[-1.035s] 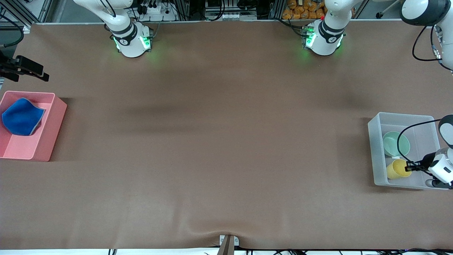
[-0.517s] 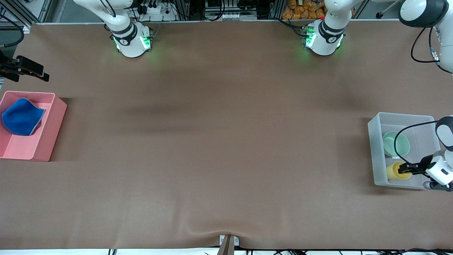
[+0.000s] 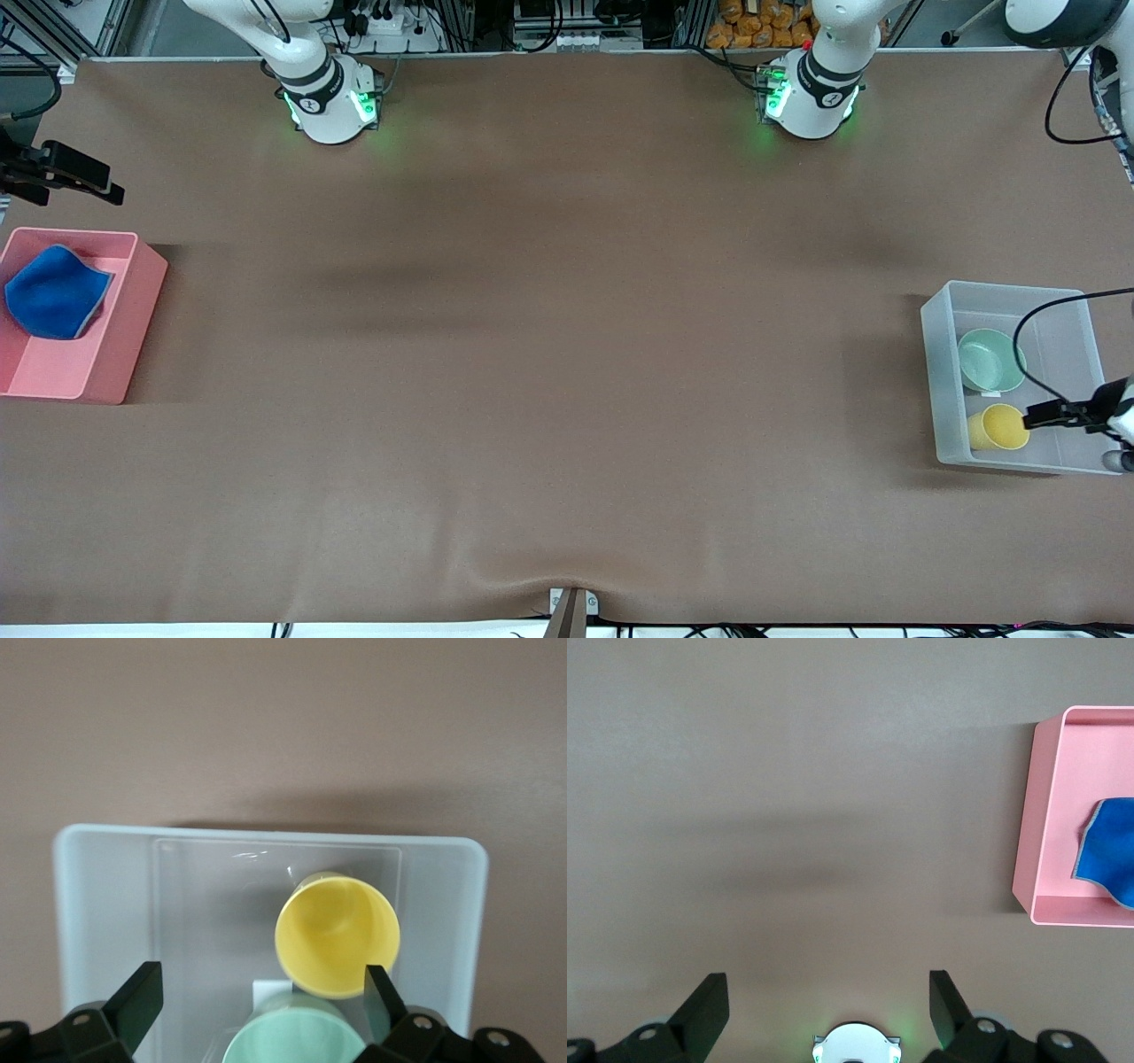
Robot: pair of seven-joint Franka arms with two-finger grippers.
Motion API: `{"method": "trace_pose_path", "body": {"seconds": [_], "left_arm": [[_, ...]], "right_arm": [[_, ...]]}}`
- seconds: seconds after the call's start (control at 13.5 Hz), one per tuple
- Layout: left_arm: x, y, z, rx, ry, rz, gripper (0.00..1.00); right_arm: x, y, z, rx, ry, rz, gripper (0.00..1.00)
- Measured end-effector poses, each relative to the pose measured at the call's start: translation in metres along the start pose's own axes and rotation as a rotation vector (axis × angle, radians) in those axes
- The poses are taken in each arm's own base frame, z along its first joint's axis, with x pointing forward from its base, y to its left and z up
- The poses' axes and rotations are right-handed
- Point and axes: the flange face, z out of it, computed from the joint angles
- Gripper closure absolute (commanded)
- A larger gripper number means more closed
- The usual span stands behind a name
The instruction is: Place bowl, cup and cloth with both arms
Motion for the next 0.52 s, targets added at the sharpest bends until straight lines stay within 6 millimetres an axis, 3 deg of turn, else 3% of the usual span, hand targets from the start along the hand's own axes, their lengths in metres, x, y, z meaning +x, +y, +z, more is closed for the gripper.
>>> {"method": "trace_pose_path", "body": {"seconds": [0.3,0.52], "left_arm": [[-0.004,0.008,-0.086,0.052,0.04,-0.021,0.0],[-0.008,0.027,-0.119,0.051,0.032,-0.054,0.0]], "right_arm": [[0.0,0.0,0.0,0.0,0.001,0.0,0.0],[0.0,0.0,0.0,0.0,0.001,0.001,0.0]]}}
